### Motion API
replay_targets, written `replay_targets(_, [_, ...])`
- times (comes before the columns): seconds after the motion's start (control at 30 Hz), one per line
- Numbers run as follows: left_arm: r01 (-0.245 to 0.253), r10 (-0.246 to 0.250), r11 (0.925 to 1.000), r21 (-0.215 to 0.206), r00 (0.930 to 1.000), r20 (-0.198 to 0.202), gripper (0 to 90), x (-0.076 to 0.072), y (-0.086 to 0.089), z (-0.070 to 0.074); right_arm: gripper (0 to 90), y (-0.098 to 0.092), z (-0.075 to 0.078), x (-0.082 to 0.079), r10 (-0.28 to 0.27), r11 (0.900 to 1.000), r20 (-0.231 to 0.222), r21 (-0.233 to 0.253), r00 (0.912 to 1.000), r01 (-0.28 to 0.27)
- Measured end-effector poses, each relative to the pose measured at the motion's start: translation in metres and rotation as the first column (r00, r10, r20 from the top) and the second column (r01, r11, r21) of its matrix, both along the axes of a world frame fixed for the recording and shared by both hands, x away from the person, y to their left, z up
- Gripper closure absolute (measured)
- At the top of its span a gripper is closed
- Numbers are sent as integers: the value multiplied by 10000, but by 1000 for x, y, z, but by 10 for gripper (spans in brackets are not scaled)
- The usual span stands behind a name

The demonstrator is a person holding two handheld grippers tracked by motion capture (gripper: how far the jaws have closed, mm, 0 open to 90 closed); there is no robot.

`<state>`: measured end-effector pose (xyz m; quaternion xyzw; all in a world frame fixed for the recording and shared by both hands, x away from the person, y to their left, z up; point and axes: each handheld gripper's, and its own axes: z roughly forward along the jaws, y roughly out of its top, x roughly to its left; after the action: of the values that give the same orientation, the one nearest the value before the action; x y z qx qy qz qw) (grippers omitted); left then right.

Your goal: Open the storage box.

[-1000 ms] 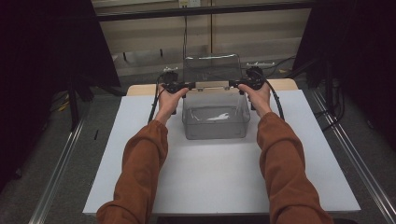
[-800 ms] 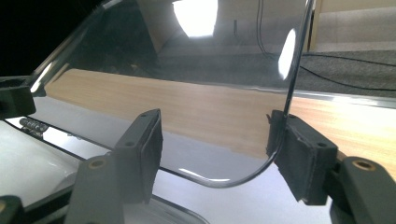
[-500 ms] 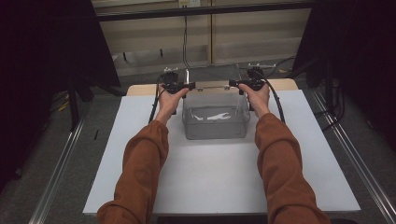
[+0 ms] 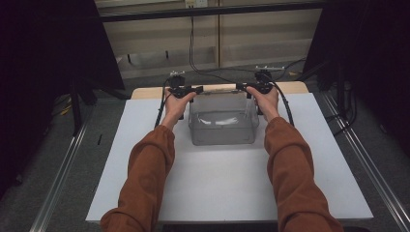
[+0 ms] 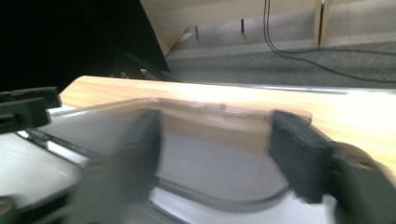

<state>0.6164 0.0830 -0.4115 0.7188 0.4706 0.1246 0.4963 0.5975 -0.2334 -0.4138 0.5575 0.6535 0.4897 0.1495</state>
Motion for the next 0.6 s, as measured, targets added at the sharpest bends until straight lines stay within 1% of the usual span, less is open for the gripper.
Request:
replay_targets(0.07, [-80, 80, 9999, -115, 9999, -63, 375, 0, 0, -1, 308, 5, 3, -1, -315, 9957, 329, -862, 9990, 343])
replay_targets(0.13, [-118, 118, 9999, -42, 9999, -30, 354, 0, 0, -1, 280, 2, 1, -1, -280, 9981, 179, -543, 9994, 289])
replay_targets(0.2, [-110, 110, 9999, 13, 9999, 40, 332, 1, 1, -1, 252, -2, 1, -2, -492, 9971, 202, -571, 9986, 503])
replay_targets(0.23, [-131, 131, 9999, 4, 9999, 29, 315, 2, 1, -2, 237, -2, 1, -2, -421, 9978, 200, -510, 9989, 430])
replay_targets(0.27, [-187, 187, 9998, -2, 9998, -42, 292, 2, 1, -2, 220, -3, 2, -3, -350, 9977, 208, -580, 9992, 361])
replay_targets(0.3, [-223, 223, 9997, -50, 9998, -13, 279, 2, 2, -3, 210, -3, 3, -4, -383, 9969, 287, -684, 9989, 402])
replay_targets(0.33, [-246, 247, 9996, -113, 9997, 69, 273, 2, 2, -3, 210, -3, 4, -5, -345, 9969, 392, -687, 9986, 371])
replay_targets(0.37, [-298, 299, 9995, -124, 9995, 117, 258, 2, 1, -3, 205, -3, 5, -6, -249, 9972, 387, -692, 9989, 275])
replay_targets(0.43, [-334, 330, 9994, 82, 9987, 394, 225, 1, 1, -2, 195, -3, 6, -7, -201, 9955, 439, -917, 9988, 241])
replay_targets(0.47, [-257, 251, 9996, 106, 9982, 550, 219, 1, 1, -1, 196, -3, 7, -8, -167, 9956, 514, -908, 9985, 213])
replay_targets(0.53, [-109, 100, 9998, 136, 9981, 608, 171, 0, 3, 0, 190, -2, 7, -11, -128, 9953, 771, -951, 9969, 201])
replay_targets(0.6, [-118, 100, 9996, 252, 9977, 673, 154, 0, 5, 1, 170, -2, 7, -14, -175, 9933, 865, -1122, 9961, 272])
